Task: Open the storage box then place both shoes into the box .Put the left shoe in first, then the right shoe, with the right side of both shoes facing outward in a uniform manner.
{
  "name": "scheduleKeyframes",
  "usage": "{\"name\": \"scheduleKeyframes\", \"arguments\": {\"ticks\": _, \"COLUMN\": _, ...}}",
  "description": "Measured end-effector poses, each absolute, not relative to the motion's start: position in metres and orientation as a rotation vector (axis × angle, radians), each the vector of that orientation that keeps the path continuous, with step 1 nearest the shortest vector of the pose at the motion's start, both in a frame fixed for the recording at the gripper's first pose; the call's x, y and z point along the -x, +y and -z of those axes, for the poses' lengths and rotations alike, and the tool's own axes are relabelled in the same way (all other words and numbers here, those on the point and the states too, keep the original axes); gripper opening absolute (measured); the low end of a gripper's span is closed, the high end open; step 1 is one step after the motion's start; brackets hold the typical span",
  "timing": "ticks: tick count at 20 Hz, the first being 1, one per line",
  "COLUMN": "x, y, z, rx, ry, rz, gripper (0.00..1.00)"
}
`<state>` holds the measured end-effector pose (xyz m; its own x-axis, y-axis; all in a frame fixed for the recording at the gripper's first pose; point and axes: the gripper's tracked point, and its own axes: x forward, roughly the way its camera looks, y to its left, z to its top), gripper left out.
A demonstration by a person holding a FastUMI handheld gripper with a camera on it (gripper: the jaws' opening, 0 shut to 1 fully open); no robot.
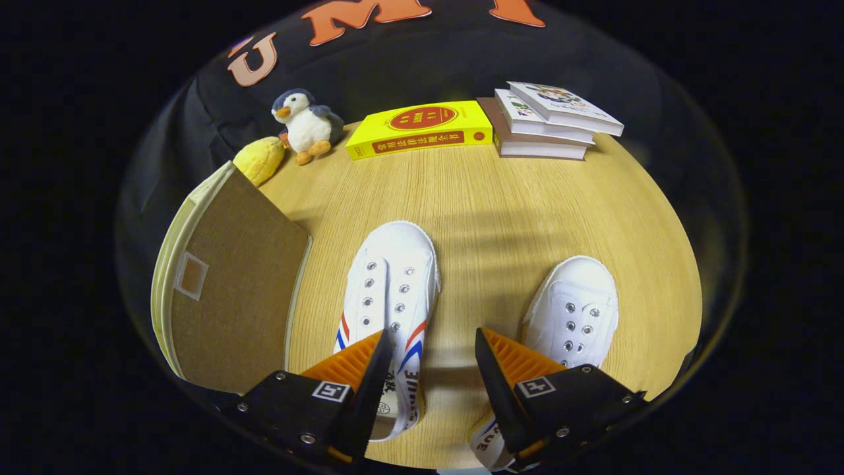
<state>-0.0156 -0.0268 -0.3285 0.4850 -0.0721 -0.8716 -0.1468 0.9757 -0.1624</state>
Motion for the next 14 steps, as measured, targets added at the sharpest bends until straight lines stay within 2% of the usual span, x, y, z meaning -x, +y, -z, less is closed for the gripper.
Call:
{"name": "scheduleKeyframes", "arguments": {"ticks": 3, "x": 0.014, "y": -0.02, "z": 0.337, "rx": 0.237, "ry": 1.093, "rz": -0.06, "gripper": 0.69}}
{"name": "scheduleKeyframes", "arguments": {"ticks": 8, "x": 0.019, "y": -0.01, "z": 0.352, "rx": 0.286, "ry": 1.174, "rz": -0.091, "gripper": 0.47}}
{"name": "scheduleKeyframes", "arguments": {"ticks": 14, "x": 0.019, "y": -0.011, "z": 0.349, "rx": 0.191, "ry": 1.196, "rz": -0.041, "gripper": 0.27}}
